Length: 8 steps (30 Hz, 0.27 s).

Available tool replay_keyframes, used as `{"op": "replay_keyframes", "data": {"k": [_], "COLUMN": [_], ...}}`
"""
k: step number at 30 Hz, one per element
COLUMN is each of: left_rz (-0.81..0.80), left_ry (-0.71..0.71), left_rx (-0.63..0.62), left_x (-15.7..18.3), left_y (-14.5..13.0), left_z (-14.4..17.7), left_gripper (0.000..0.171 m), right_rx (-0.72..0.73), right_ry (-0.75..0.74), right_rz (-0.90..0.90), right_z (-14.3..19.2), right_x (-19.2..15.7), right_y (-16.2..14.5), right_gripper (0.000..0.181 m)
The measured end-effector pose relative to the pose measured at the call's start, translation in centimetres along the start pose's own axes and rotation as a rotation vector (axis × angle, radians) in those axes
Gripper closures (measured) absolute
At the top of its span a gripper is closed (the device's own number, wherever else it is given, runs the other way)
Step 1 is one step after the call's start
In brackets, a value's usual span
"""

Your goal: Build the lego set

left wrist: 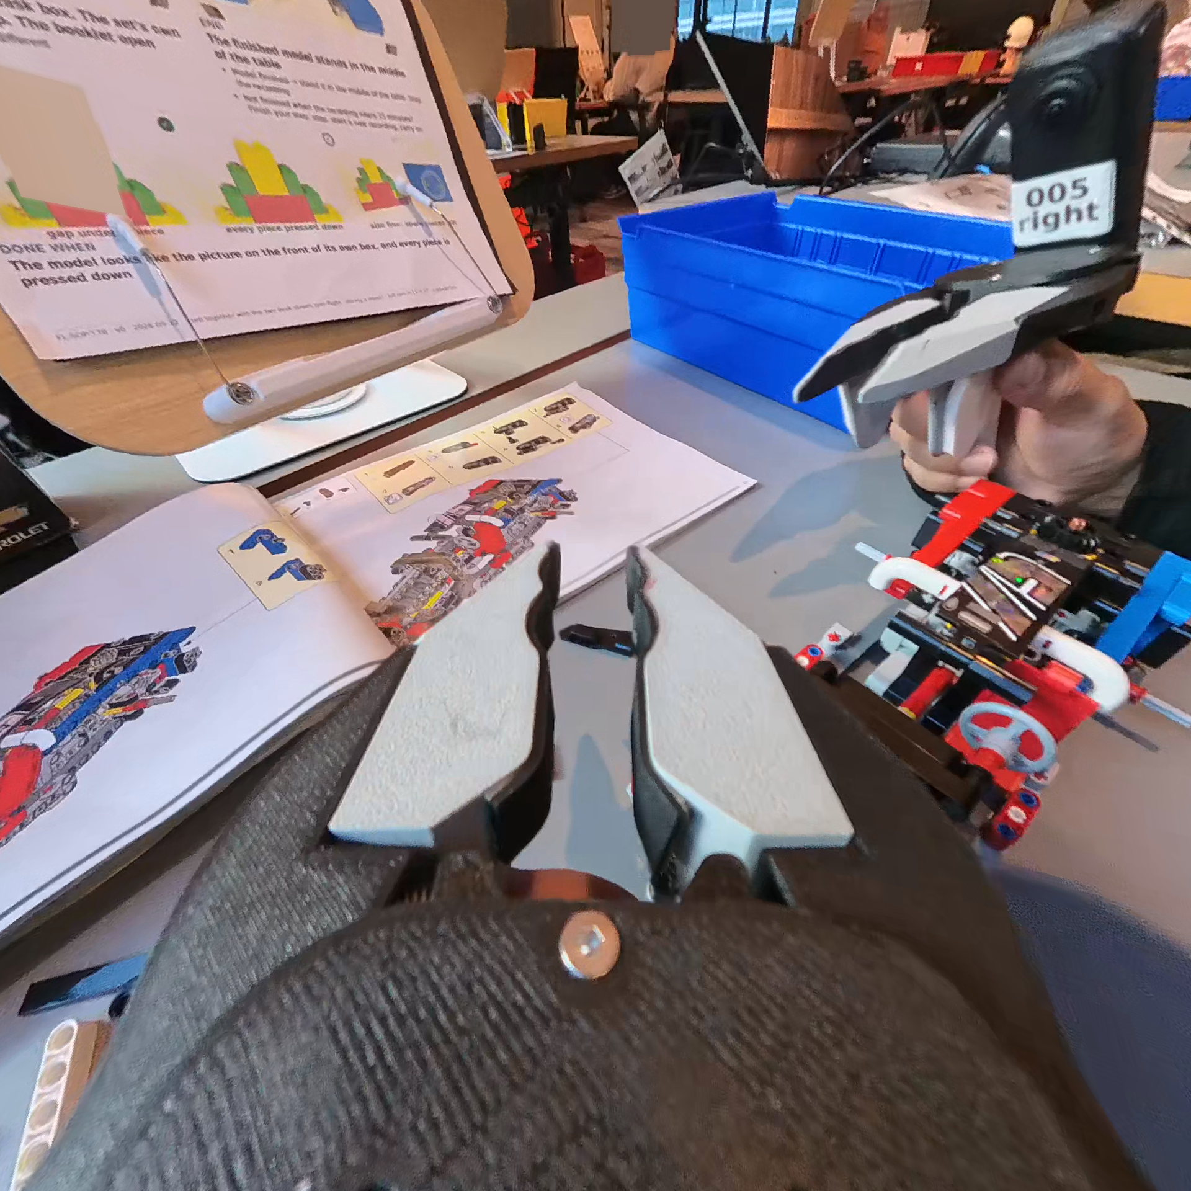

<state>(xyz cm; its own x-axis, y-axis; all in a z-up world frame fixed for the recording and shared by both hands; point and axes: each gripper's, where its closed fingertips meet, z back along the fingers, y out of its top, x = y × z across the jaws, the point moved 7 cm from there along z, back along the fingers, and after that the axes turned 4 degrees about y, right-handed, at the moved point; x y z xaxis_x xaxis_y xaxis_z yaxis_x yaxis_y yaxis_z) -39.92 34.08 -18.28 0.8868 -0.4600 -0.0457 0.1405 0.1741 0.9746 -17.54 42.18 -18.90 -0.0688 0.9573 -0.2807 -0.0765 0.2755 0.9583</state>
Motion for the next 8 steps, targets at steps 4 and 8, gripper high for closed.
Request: {"op": "replay_keyframes", "data": {"k": [4,8], "left_rz": [-0.027,-0.086], "left_ry": [-0.001,0.034], "left_rx": [-0.02,-0.029], "left_x": [0.0,-0.2], "left_y": [-0.46,-0.6], "left_z": [-0.22,-0.08], "left_gripper": [0.154,0.155], "right_rx": [0.045,0.043], "right_ry": [0.006,-0.003], "right_rz": [-0.021,-0.052], "right_z": [0.48,0.52], "right_x": [0.17,0.5], "right_y": [0.24,0.19], "right_gripper": [0.161,0.161]}}
